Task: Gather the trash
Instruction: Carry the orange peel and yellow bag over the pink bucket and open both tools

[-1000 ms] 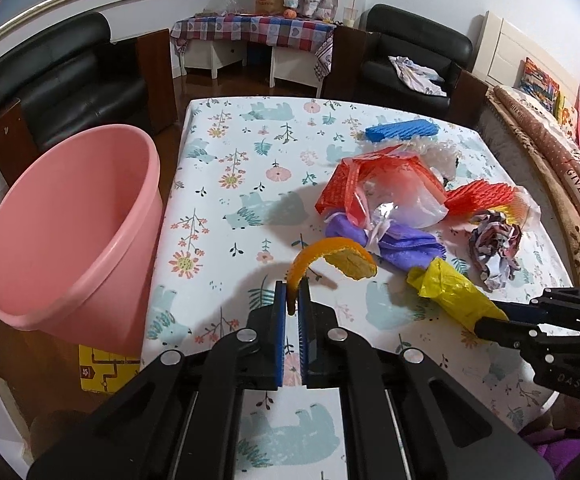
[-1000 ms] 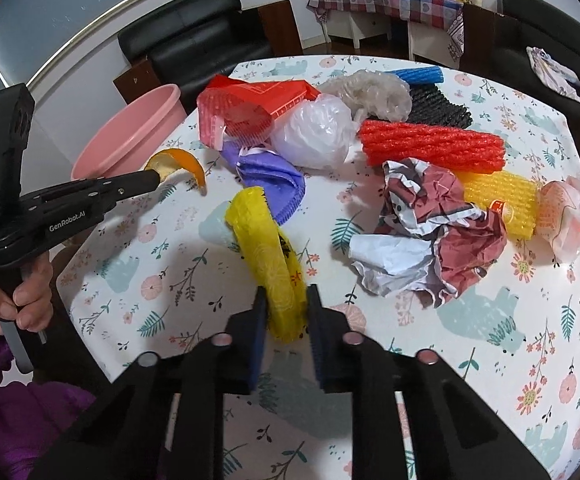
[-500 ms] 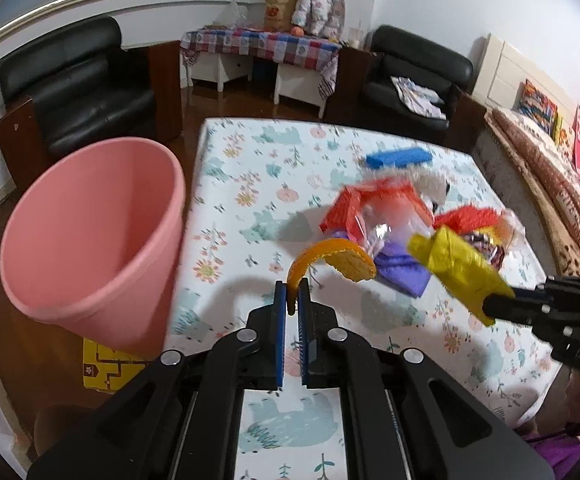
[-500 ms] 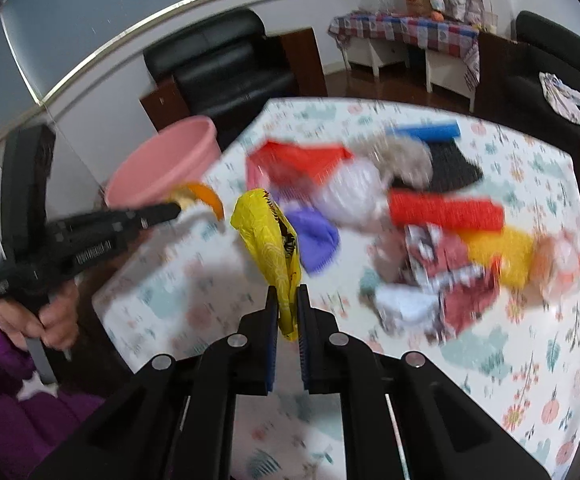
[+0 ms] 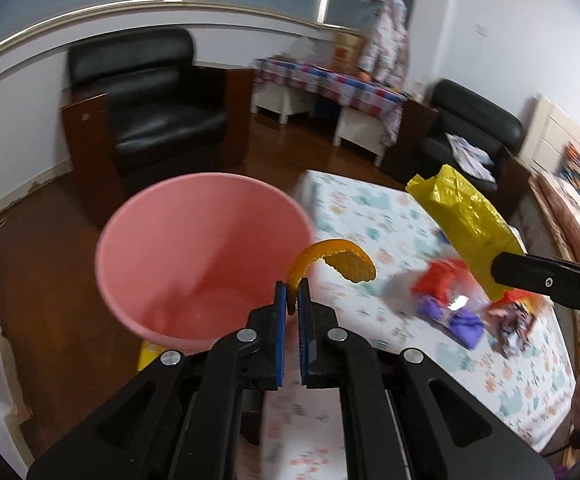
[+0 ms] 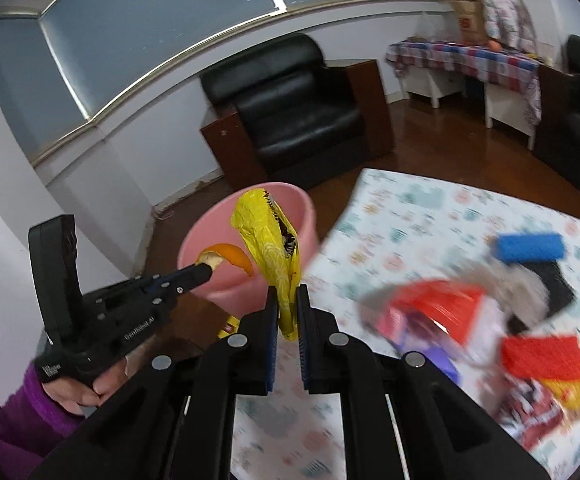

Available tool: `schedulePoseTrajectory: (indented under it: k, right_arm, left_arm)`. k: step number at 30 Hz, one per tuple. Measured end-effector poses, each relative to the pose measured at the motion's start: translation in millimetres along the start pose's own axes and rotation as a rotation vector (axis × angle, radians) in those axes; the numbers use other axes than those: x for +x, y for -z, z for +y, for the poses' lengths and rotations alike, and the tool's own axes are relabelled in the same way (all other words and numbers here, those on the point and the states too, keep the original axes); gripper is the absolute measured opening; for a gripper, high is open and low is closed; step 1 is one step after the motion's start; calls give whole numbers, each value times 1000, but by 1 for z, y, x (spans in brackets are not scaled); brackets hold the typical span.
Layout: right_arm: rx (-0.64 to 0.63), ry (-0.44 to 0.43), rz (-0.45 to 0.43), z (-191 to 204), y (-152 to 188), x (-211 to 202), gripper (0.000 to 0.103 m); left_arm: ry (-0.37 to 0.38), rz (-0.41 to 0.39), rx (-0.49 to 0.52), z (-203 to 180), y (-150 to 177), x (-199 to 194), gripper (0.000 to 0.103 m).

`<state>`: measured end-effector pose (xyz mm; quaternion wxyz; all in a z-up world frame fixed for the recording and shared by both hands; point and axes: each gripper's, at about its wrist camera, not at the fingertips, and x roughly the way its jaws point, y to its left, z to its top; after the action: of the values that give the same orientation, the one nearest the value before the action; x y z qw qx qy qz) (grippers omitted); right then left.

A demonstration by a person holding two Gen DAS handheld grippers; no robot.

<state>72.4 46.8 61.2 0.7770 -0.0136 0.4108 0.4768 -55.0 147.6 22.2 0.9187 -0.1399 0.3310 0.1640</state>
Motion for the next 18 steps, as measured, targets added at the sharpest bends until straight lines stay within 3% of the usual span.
schedulePoseTrajectory:
  k: [9, 18]
  right_arm:
    - [-9, -36, 90, 40, -24, 76, 9]
    - [36, -19, 155, 43, -28, 128, 9]
  left_arm:
    - [-85, 5, -88, 48, -4, 3, 5]
    - [-106, 49, -130, 66, -1, 19, 5]
